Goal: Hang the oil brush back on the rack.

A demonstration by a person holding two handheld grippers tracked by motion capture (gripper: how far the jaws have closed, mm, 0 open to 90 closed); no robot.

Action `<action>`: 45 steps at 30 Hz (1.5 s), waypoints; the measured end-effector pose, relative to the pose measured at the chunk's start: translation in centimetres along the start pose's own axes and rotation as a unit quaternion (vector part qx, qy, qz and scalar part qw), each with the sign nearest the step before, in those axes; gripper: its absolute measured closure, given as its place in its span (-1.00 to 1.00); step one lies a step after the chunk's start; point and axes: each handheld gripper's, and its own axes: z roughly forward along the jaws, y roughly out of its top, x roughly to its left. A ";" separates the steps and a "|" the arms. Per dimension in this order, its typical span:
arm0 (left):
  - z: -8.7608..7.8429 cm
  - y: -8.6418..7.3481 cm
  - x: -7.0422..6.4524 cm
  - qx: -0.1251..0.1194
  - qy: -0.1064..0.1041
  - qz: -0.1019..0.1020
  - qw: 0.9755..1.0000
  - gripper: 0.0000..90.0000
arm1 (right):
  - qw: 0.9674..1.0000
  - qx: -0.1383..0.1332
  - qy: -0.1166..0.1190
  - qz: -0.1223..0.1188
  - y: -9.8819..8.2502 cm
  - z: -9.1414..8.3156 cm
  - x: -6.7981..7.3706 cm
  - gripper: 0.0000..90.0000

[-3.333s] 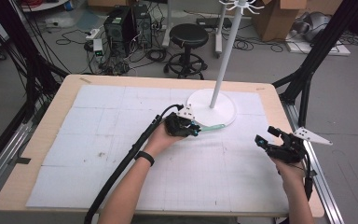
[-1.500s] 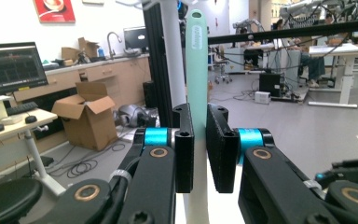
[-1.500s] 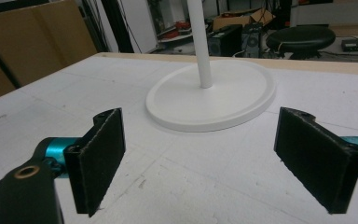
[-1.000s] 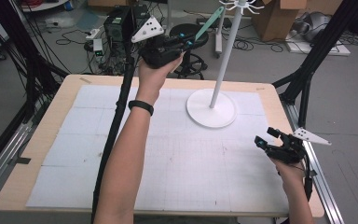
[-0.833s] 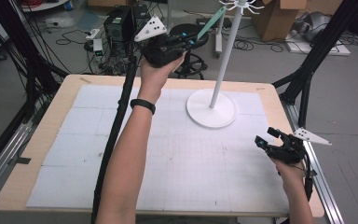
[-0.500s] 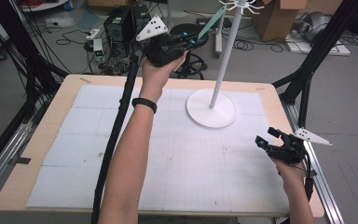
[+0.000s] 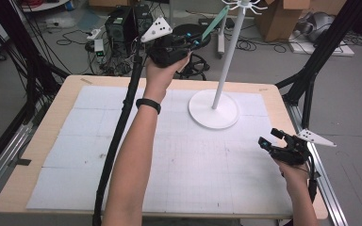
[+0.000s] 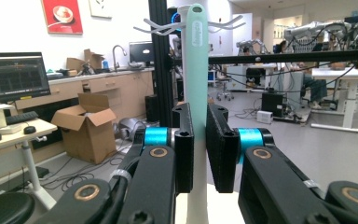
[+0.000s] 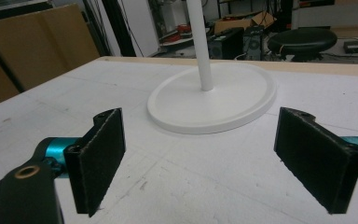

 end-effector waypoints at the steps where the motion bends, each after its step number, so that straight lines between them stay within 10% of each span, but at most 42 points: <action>1: 0.0 0.0 0.0 0.000 0.000 0.000 1.000 0.82 | 1.000 0.000 0.000 0.000 0.0 0.0 0.0 -0.65; 41: 2.1 -0.7 -0.8 0.024 0.004 0.010 1.000 0.77 | 1.000 -0.001 0.002 0.001 0.0 -0.1 -0.1 -0.65; 45: 2.2 -0.8 -0.9 0.049 0.026 0.009 0.998 0.37 | 1.000 -0.001 0.003 0.002 0.0 -0.2 0.0 -0.65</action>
